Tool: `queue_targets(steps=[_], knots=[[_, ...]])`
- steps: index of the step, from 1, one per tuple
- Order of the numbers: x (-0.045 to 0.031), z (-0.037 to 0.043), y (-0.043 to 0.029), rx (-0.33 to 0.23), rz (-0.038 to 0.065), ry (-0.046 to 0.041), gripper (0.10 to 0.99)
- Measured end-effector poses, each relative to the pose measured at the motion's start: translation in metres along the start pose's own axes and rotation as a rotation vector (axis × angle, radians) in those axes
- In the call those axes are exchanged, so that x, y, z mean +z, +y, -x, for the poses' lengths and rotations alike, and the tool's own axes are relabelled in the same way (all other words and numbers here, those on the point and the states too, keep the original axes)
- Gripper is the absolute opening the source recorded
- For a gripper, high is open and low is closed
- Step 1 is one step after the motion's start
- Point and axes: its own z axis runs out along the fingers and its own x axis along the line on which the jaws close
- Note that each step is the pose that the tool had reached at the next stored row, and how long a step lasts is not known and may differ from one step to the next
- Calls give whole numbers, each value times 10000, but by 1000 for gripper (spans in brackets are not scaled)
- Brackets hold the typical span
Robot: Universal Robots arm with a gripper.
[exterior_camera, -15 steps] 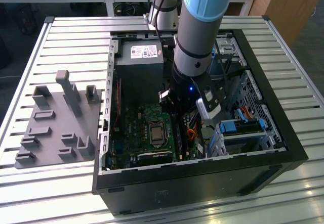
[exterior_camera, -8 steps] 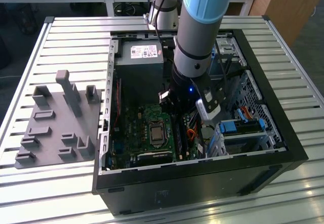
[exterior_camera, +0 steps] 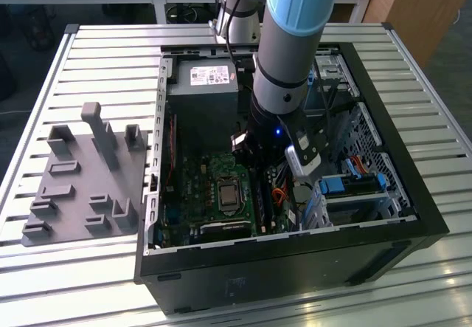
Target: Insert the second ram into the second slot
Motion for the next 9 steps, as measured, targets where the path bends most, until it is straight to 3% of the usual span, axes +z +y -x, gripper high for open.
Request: queue_targets(steps=[9], knots=[[-25, -1, 1, 1, 0, 21, 137]])
